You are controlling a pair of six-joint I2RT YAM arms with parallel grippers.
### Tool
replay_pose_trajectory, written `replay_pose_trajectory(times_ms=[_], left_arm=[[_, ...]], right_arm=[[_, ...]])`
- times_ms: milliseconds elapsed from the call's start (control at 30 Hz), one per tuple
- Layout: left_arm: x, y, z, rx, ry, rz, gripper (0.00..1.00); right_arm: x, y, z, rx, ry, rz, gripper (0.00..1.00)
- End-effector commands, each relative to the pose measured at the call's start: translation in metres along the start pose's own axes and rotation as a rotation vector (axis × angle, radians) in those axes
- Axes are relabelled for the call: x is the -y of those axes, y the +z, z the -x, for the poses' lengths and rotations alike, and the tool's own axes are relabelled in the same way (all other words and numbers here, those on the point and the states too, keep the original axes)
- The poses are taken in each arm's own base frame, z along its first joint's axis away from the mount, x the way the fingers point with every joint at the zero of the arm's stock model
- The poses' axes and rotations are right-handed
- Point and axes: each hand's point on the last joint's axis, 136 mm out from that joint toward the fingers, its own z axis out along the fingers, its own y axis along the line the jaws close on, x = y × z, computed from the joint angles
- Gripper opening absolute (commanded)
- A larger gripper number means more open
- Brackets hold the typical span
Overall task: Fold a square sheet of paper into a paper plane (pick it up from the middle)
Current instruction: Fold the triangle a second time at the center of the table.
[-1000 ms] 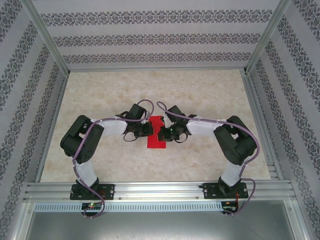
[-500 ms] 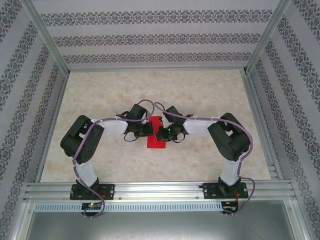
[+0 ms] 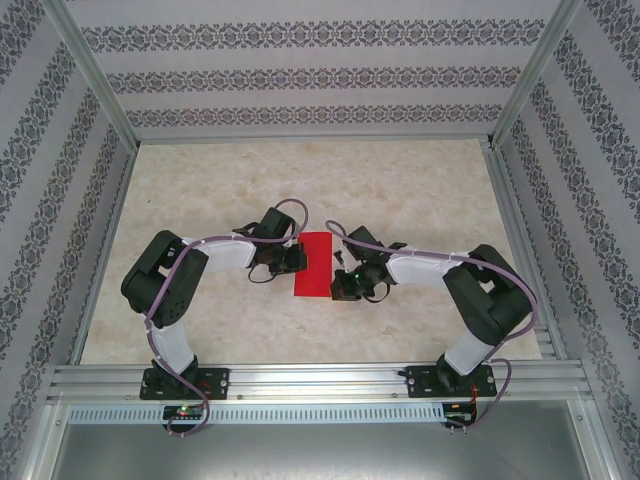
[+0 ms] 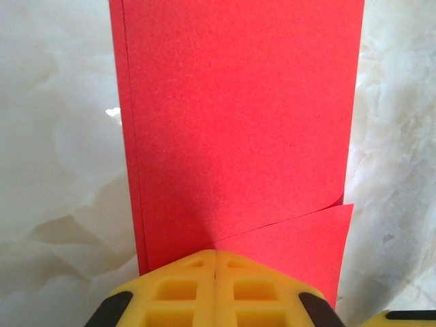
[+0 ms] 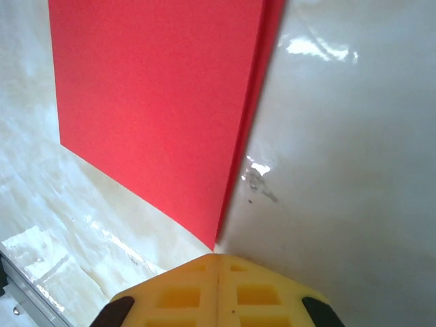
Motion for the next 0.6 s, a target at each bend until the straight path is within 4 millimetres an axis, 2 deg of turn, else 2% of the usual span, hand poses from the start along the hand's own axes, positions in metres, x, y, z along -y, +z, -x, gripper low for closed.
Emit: replay_pose_trajectory(times_ms=[0,67,133,200,300,367,567], left_arm=[[-0.006,0.001,-0.004,-0.017,-0.004,0.039,0.08],[0.015,-0.010,0.006,0.016,0.006,-0.033,0.17],[0.035,-0.024,0.015,0.050,0.007,-0.091,0.30],[0.044,-0.036,0.022,0.086,0.000,-0.111,0.36],[0.042,-0.050,0.026,0.135,-0.012,-0.080,0.45],[0.036,-0.056,0.025,0.163,-0.022,-0.060,0.46],[0.025,-0.052,0.015,0.176,-0.084,-0.077,0.52]], right_arm=[[-0.009,-0.032,0.036,0.193,0.028,-0.016,0.06],[-0.015,-0.046,0.057,0.304,0.059,-0.006,0.16],[-0.011,-0.054,0.073,0.397,0.114,-0.015,0.23],[-0.008,-0.056,0.083,0.454,0.153,-0.008,0.32],[-0.007,-0.052,0.091,0.474,0.178,0.003,0.35],[-0.009,-0.048,0.096,0.465,0.169,0.011,0.37],[-0.008,-0.030,0.105,0.403,0.148,0.048,0.38]])
